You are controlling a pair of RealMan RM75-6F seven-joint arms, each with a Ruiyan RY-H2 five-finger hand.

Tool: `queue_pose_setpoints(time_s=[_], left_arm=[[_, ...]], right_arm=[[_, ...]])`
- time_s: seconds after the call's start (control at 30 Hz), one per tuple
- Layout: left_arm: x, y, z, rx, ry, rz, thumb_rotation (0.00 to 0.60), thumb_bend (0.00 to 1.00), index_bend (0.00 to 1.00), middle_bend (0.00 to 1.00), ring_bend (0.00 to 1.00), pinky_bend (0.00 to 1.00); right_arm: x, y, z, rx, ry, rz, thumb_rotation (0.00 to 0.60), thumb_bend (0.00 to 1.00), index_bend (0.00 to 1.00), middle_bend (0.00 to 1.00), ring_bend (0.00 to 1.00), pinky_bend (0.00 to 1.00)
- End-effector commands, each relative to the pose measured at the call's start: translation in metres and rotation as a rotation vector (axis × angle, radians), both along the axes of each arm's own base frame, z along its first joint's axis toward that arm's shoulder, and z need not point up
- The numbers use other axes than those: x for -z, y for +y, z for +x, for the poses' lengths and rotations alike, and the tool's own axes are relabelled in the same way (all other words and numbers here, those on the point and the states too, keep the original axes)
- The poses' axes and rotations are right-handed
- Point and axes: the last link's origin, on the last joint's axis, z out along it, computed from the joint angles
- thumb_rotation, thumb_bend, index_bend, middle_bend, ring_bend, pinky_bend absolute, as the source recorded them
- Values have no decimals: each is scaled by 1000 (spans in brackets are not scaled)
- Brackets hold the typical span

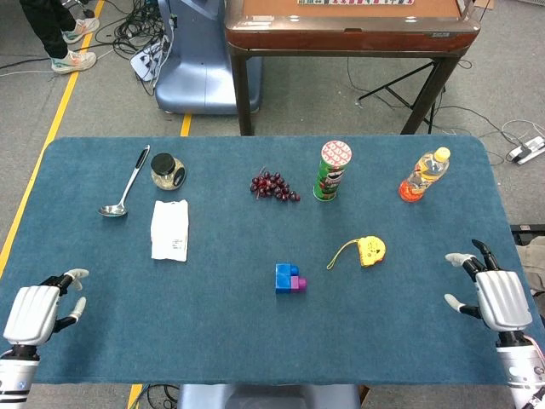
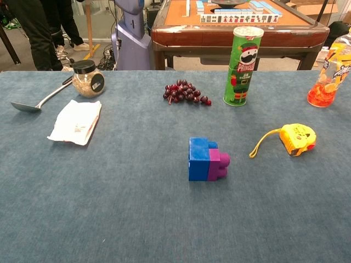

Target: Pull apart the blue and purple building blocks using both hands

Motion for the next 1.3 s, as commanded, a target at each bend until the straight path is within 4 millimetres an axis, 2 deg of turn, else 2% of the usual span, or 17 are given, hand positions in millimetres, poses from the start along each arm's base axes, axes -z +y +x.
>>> queue_pose_setpoints(time_s=[0.03, 0.17, 0.27, 0.4, 0.57, 0.63, 0.8, 0.83, 0.97, 1.3], left_arm=[[1, 1, 1, 10, 9, 0, 600, 397, 390, 467, 496, 743], [4, 4, 5, 17, -9, -10, 600, 393, 379, 467, 499, 749], [8, 8, 15, 40, -32, -21, 600, 296, 340, 484, 523, 779], [13, 16, 32, 73, -78, -38, 600, 107, 298, 592, 626, 914], [22, 31, 59, 132, -122, -69, 600, 24, 287, 716, 737, 979], [25, 37, 70, 157, -136, -77, 600, 10, 278, 767, 784, 995], [37, 54, 103, 220, -184, -126, 600, 0, 248, 983, 940, 1000], [40, 58, 111, 236, -183, -142, 600, 0, 239, 998, 962, 1000], [54, 71, 137, 284, -181, -194, 600, 0, 211, 1000, 1000, 1000], [96, 88, 187, 351, -194, -297, 600, 0, 182, 1000, 1000, 1000]], right_arm=[[0, 2, -2, 4, 7, -4, 600, 0, 335, 403, 377, 652], [0, 3, -3, 3, -1, -7, 600, 0, 335, 403, 377, 651], [-1, 5, -3, -1, -1, -5, 600, 0, 335, 403, 377, 651], [-5, 3, -2, 0, -8, -12, 600, 0, 335, 403, 377, 651], [-8, 1, 0, -9, 5, -10, 600, 0, 335, 403, 377, 651], [-9, 1, 1, -11, 5, -14, 600, 0, 335, 403, 377, 651], [-11, 1, 2, -9, 5, -16, 600, 0, 335, 403, 377, 651], [-11, 1, 2, -8, 7, -14, 600, 0, 335, 403, 377, 651], [-14, 2, 1, -3, 6, -17, 600, 0, 335, 403, 377, 651], [-17, 0, -1, 0, 3, -18, 600, 0, 335, 403, 377, 651]])
